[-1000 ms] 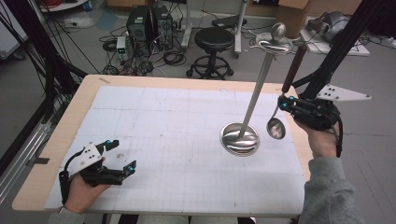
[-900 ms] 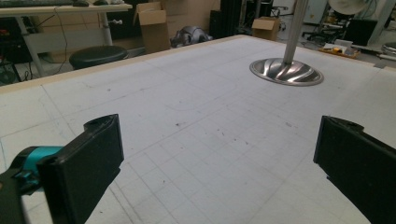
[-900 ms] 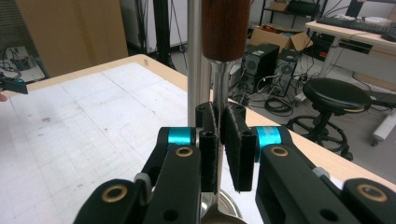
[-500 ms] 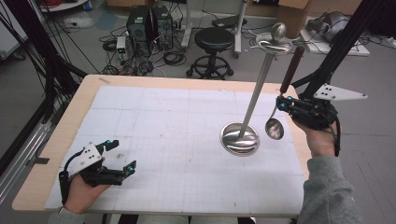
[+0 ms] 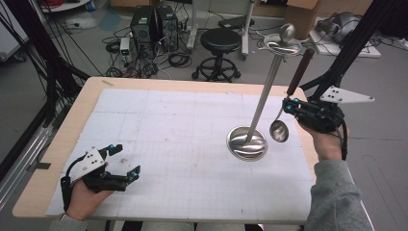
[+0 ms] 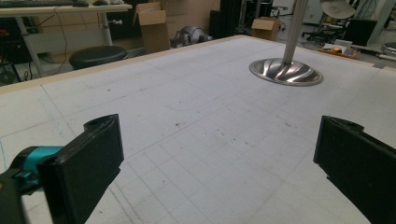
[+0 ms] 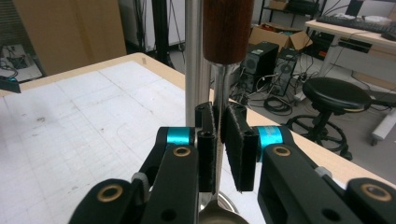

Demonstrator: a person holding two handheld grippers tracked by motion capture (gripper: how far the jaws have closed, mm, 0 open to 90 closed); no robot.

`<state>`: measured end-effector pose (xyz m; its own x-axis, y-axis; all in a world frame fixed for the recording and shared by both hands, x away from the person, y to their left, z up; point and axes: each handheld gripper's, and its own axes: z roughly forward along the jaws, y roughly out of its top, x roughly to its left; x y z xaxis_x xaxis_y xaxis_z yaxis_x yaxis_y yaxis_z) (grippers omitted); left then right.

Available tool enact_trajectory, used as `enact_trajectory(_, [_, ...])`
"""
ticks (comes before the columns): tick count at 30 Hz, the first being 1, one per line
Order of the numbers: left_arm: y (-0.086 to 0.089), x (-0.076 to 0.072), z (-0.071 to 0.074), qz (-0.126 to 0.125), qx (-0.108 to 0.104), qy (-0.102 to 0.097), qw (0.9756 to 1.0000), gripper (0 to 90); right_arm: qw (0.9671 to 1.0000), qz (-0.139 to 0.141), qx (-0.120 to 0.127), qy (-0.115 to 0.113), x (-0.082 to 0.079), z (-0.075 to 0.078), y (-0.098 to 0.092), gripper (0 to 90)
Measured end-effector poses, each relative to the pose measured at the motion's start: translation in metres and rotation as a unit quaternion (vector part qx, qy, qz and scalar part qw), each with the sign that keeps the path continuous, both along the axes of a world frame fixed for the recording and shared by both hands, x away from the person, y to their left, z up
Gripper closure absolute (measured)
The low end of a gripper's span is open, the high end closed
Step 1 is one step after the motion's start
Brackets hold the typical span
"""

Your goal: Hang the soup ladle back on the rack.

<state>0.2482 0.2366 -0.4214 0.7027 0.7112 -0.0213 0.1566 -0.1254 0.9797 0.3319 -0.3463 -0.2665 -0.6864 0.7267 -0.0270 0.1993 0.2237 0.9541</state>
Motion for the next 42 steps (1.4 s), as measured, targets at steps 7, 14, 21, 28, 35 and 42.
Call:
enact_trajectory(7, [0.0,0.0,0.0,0.0,0.001,-0.001,1.0,2.0,0.9999,-0.006,0.001,-0.013,-0.002,-0.003,0.003,68.0])
enact_trajectory(14, [0.0,0.0,0.0,0.0,0.0,-0.003,1.0,2.0,0.9985,-0.036,0.016,-0.037,-0.01,-0.01,0.001,40.3])
enact_trajectory(21, [0.001,0.0,0.001,0.002,-0.005,-0.007,1.0,2.0,0.9962,-0.053,0.04,-0.057,-0.023,-0.027,-0.002,20.4])
enact_trajectory(28, [0.0,0.0,0.002,-0.001,-0.009,-0.009,0.9999,2.0,0.9958,-0.051,0.047,-0.059,-0.033,-0.038,-0.004,6.6])
enact_trajectory(35, [0.0,0.0,0.003,-0.001,-0.018,-0.014,0.9997,2.0,0.9969,-0.027,0.048,-0.056,-0.045,-0.054,0.0,0.2])
enact_trajectory(42, [0.0,0.0,0.004,-0.006,-0.023,-0.019,0.9995,2.0,0.9955,-0.017,0.067,-0.065,-0.054,-0.077,0.002,0.3])
